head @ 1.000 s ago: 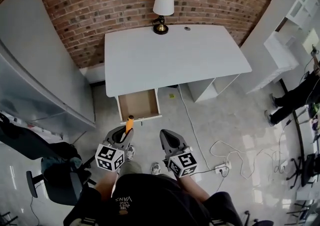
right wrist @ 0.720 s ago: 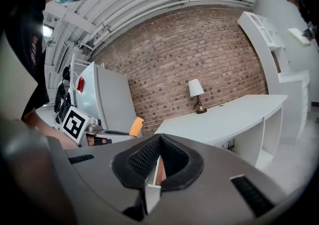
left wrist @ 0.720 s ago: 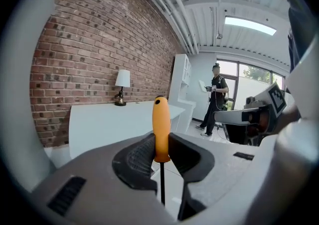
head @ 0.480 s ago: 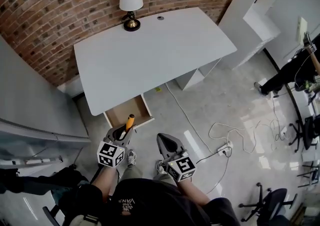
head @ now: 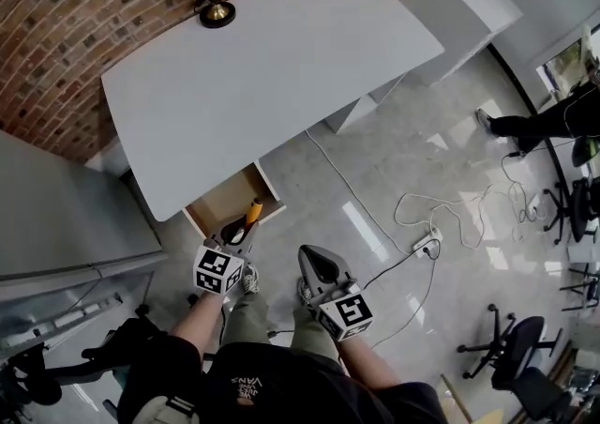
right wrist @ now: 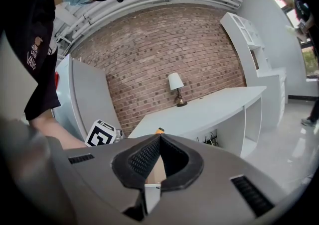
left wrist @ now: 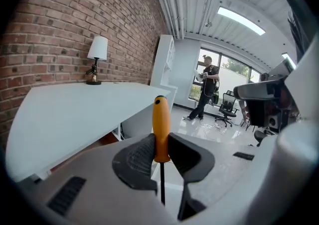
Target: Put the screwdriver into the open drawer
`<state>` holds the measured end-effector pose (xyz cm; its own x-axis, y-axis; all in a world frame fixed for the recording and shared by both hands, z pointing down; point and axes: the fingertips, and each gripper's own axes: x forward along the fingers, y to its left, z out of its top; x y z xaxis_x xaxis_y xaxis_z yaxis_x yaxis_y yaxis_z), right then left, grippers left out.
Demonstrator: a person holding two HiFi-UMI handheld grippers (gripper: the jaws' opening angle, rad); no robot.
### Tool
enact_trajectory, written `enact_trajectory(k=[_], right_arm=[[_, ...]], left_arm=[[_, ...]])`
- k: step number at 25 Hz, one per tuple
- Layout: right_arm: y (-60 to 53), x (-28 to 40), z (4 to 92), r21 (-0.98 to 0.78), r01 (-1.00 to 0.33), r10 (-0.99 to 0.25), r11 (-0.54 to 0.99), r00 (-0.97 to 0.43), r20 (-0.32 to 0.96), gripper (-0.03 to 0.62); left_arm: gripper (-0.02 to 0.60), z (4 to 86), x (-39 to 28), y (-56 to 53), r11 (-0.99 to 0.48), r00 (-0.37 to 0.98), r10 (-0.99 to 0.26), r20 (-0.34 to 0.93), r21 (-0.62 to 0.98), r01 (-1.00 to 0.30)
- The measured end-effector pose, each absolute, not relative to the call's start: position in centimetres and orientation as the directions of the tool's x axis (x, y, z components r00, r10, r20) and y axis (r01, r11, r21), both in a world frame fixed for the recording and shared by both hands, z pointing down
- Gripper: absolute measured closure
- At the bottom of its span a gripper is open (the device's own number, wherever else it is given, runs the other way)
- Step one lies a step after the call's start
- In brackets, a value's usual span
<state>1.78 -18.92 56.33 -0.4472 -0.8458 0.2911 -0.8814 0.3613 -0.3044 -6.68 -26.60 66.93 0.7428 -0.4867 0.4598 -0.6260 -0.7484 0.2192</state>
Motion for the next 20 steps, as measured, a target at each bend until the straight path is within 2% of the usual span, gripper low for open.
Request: enact_trajectory(k=[8, 20], right_arm=[[-19.9, 2.9, 60.8, -0.329, -0.897, -0.854, 0.295, -0.402, 0.331, 0.599], [-21.0, 4.2, 66.2, -0.366, -0.899, -0.84, 0.24, -0.381, 0.387, 0.599]], left_arm=[[0.5, 74.3, -5.4, -30.2, -0.744, 0.727, -0.45, 0.518, 0.234, -0.626], [0.5, 84.7, -6.8, -35.7, -0.656, 0.624, -0.451, 0.638, 0.237, -0.717]])
